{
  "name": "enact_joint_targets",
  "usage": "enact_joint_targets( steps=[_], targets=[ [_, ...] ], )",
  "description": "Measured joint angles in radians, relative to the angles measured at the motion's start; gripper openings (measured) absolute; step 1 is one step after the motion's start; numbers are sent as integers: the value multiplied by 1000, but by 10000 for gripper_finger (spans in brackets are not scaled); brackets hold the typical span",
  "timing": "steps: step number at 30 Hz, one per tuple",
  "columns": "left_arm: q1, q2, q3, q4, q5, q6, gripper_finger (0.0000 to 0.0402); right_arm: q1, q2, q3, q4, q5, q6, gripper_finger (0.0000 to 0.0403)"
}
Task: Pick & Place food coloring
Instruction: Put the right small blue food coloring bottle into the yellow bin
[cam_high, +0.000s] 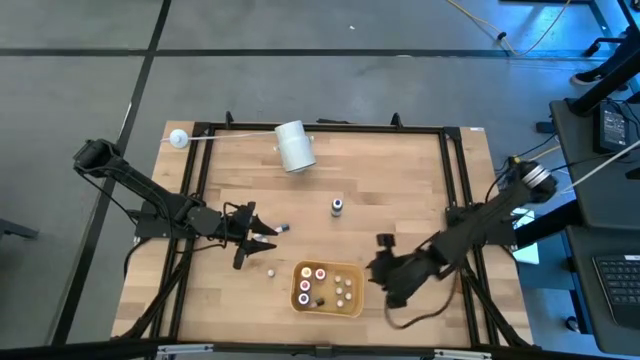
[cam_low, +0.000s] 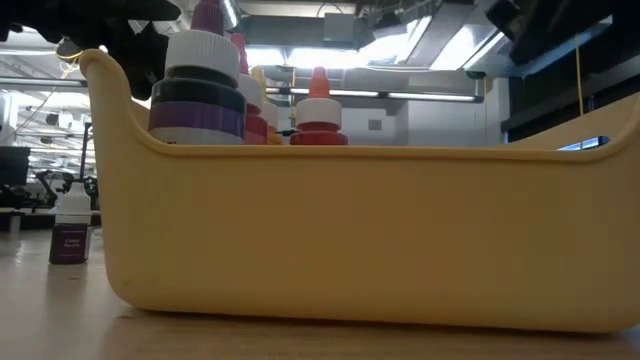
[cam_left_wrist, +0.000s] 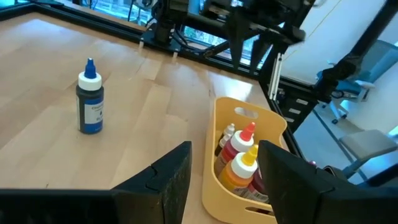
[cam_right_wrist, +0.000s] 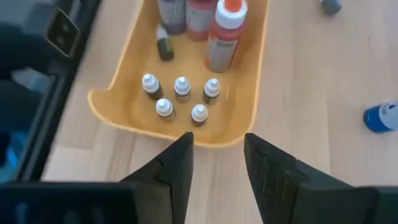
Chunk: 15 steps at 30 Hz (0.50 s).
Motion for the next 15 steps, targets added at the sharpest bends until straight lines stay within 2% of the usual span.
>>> enact_joint_targets(
  steps=[8,15],
  targets=[
    [1,0,0,0,-5,1,176,-29,-286,-381,376,3,-84,145],
    [1,0,0,-1,-53,2,180,-64,-359,-546,529,64,-124,145]
  ],
)
